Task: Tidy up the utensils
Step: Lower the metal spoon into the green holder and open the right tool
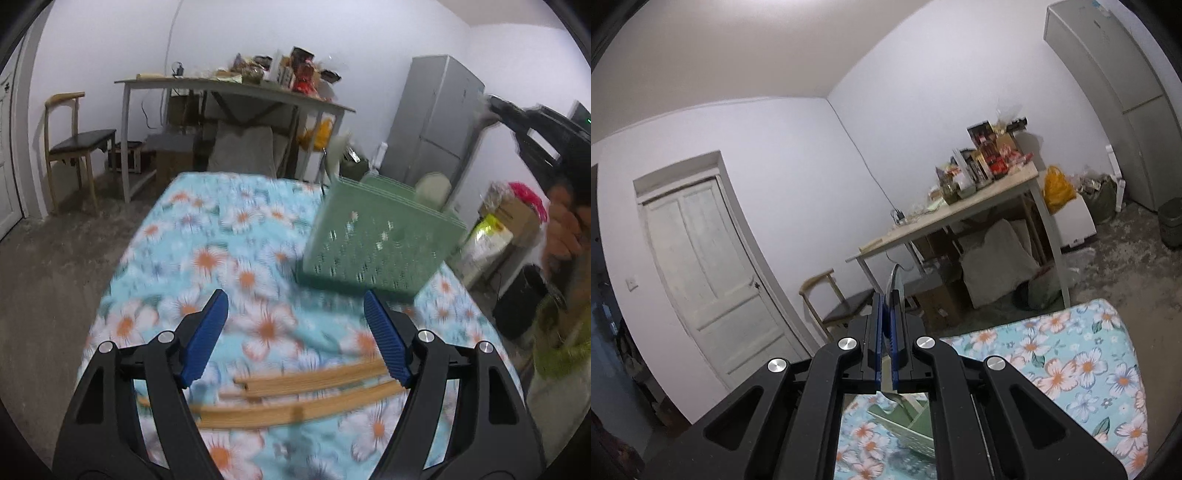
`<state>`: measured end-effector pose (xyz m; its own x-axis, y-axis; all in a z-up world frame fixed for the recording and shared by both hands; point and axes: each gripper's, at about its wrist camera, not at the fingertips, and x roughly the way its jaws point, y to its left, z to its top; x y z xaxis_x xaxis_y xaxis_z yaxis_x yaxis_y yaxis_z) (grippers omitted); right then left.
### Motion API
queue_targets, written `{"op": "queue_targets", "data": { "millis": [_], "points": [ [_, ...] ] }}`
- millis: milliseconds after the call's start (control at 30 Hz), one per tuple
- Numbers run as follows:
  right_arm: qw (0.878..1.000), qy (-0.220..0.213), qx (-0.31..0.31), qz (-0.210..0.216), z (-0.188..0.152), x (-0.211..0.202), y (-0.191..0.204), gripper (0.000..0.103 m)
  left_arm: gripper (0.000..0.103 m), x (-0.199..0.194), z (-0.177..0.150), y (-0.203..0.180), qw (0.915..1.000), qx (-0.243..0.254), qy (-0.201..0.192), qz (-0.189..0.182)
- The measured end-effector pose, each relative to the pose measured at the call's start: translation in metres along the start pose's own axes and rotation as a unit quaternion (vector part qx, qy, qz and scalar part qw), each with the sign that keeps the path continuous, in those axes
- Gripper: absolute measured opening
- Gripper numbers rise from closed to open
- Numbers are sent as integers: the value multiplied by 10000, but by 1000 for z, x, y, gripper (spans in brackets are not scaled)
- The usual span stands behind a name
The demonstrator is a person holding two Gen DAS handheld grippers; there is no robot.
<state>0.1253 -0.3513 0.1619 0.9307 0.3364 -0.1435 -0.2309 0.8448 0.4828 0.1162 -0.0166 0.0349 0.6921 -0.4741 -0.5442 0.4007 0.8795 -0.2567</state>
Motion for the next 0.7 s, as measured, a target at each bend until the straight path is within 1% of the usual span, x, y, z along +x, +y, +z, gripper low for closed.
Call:
{"op": "queue_targets", "data": {
  "millis": [100, 167, 233, 267, 367, 400, 467, 600, 667, 700],
  "points": [
    [9993, 296, -54, -221, -17, 19, -15, 4, 73, -1, -13, -2, 9996, 21, 104, -258],
    [9983, 528, -8, -238, -25, 28, -23, 4, 74, 0, -22, -6, 9993, 85, 166, -313],
    [9964, 716, -49, -446, -36, 32, -29, 5, 74, 0, -28, -10, 9992, 125, 191, -333],
    [9957, 789, -46, -475, -39, 32, -31, 6, 74, 0, -29, -11, 9991, 136, 193, -348],
    [9942, 871, -60, -633, -44, 28, -34, 9, 74, 1, -32, -11, 9989, 105, 226, -392],
    [9944, 848, -56, -634, -44, 25, -33, 13, 74, 1, -32, -12, 9988, 111, 238, -403],
    [9951, 703, -86, -694, -42, 13, -30, 39, 74, 2, -32, -14, 9988, 132, 248, -390],
    [9969, 379, -16, -688, -39, -16, -24, 43, 74, 1, -31, -14, 9988, 75, 263, -403],
    [9973, 304, 52, -662, -41, -30, -21, 49, 75, -2, -31, -14, 9989, 89, 203, -418],
    [9974, 292, 71, -657, -45, -38, -18, 51, 75, -2, -31, -14, 9990, 107, 192, -394]
  ]
}}
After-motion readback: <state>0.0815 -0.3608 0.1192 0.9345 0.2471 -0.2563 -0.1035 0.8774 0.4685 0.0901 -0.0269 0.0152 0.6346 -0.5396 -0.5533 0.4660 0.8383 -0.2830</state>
